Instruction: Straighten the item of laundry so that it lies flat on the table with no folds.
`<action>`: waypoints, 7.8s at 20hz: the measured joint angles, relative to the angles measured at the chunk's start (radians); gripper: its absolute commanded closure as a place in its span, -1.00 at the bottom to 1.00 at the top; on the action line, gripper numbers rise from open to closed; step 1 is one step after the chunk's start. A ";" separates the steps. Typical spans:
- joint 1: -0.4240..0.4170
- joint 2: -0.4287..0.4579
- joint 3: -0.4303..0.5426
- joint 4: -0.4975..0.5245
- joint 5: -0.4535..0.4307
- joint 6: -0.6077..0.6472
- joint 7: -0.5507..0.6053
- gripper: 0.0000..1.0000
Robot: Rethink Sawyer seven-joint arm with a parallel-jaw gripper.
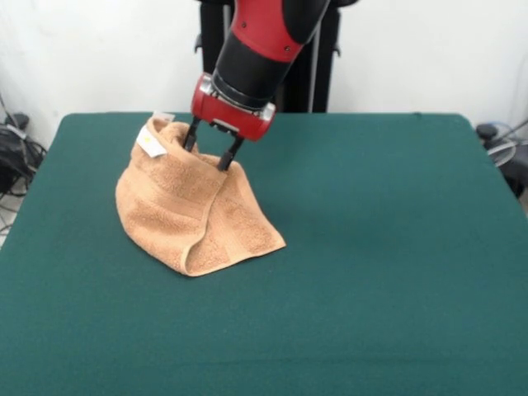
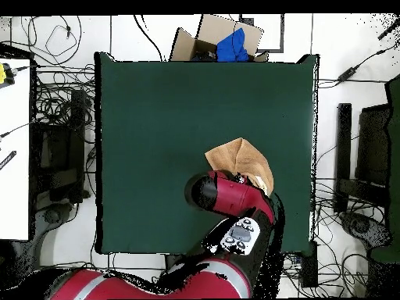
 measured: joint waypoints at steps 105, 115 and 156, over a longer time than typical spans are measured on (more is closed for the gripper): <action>-0.482 -0.234 0.645 -0.023 -0.555 0.522 -0.256 -1.00; -0.506 -0.269 0.645 -0.023 -0.641 0.523 -0.256 -1.00; -0.577 -0.218 0.652 0.009 -0.728 0.357 -0.256 -1.00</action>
